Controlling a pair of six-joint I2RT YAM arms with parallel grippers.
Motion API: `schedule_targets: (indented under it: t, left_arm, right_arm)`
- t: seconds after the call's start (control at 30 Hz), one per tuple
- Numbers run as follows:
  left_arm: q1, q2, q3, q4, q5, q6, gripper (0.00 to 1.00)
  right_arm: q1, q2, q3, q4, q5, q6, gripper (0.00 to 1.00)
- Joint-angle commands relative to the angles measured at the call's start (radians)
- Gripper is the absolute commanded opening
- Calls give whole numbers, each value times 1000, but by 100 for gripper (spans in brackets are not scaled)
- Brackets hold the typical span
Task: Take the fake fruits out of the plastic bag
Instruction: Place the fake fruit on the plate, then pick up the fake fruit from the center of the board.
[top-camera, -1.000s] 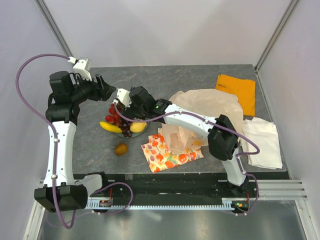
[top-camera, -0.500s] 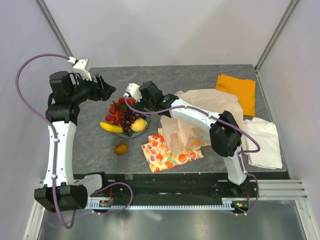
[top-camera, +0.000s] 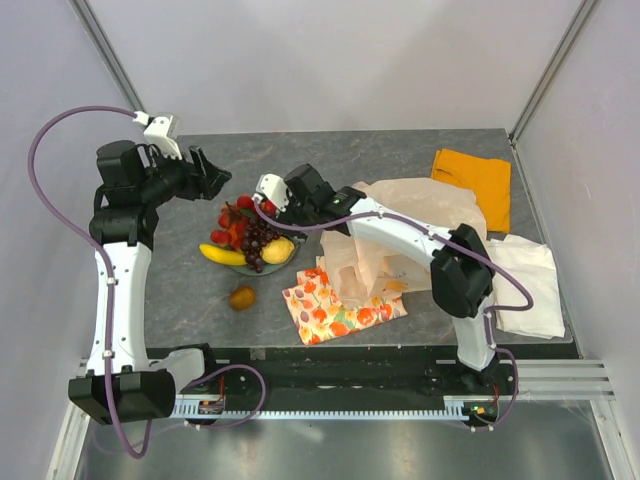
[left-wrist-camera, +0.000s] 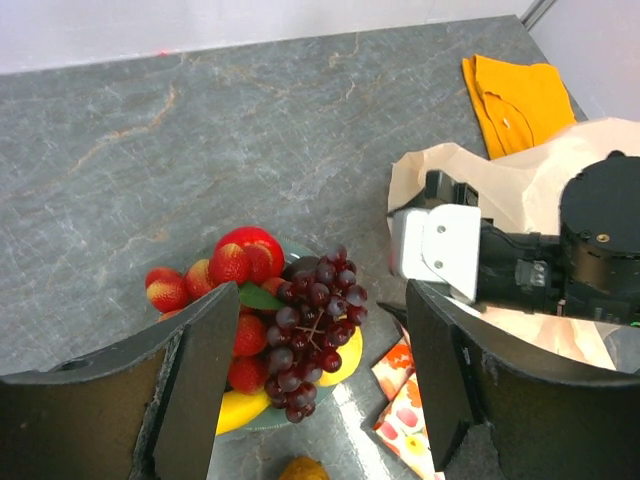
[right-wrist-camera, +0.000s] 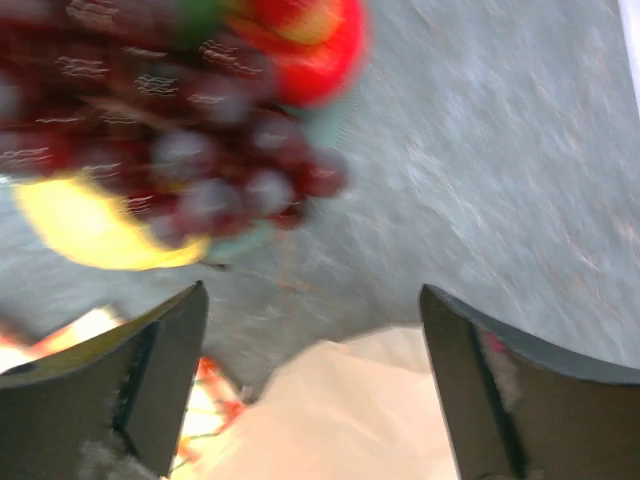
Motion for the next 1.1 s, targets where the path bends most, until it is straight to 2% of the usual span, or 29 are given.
schedule_targets:
  t: [0.0,0.07,0.13,0.27,0.37,0.4,0.5,0.73,1.07]
  left_arm:
    - [13,-16,95,15,16,-20,75]
    - [18,-15,120,17,15,-31,75]
    - [34,-15,135,18,13,-60,75]
    - [54,-23,138,12,37,-91,76]
    - [56,-39,137,2,42,-85,76]
    - [56,-44,138,0,41,-83,76]
    - [58,-61,140,-2,30,-85,76]
    - [73,-75,148,6,27,-105,77]
    - [84,-79,145,21,47,-126,77]
  right_arm:
    - [9,-221,-64,-18,-328,-98,90]
    - [29,-278,-150,-9,-487,-144,90]
    - [78,-309,-179,-33,-547,-197,92]
    - [176,-214,-92,-185,-606,-247,94]
    - [250,-117,-23,-191,-513,-216,93]
    - [287,-78,-12,-185,-429,-209,93]
    - [319,-12,20,-164,-370,-173,93]
    - [328,122,137,-127,-295,-106,95]
    - [341,277,238,-92,-270,-69,96]
